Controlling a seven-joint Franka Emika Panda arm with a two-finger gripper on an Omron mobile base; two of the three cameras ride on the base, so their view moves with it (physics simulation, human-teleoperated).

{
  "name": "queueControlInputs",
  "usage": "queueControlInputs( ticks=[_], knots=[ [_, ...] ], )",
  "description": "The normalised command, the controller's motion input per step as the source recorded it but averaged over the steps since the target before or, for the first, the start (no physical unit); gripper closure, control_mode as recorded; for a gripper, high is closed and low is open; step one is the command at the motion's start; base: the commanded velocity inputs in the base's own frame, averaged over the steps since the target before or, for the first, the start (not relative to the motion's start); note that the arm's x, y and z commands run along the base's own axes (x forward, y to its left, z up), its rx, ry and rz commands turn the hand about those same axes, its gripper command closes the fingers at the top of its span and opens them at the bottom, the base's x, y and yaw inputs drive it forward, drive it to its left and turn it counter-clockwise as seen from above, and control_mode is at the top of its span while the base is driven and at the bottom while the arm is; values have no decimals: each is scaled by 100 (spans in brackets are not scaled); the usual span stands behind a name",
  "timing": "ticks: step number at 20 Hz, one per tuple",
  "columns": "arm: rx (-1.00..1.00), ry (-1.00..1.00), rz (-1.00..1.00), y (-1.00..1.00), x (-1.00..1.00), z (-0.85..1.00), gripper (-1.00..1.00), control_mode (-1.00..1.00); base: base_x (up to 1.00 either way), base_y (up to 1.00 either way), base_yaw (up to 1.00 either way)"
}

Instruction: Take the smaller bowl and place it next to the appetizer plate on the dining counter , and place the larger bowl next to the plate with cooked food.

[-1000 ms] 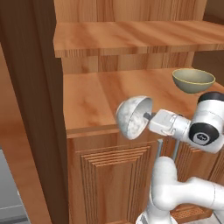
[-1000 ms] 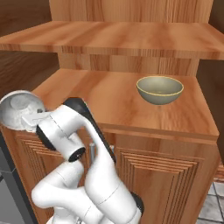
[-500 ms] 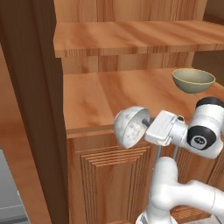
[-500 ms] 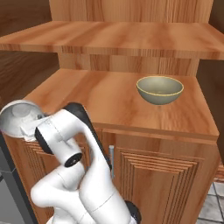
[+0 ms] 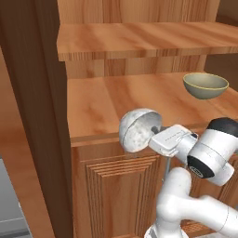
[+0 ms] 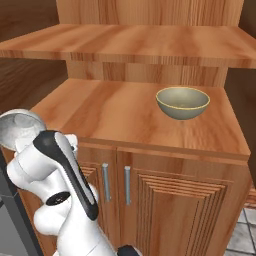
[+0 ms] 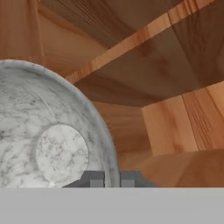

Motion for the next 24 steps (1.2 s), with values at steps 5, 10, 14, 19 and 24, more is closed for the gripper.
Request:
queueControlInputs(
  ticks=[5, 10, 14, 19, 24],
  knots=[
    [0, 29, -19, -93, -16, -23, 100, -100, 0, 0, 0],
    [0, 4, -5, -51, -18, -18, 100, -100, 0, 0, 0],
    [0, 0, 0, 0, 0, 0, 100, 100, -33, -69, -5],
    [0, 0, 0, 0, 0, 0, 100, 100, -42, -89, -13],
    [0, 0, 0, 0, 0, 0, 100, 100, -10, -19, 17]
  ],
)
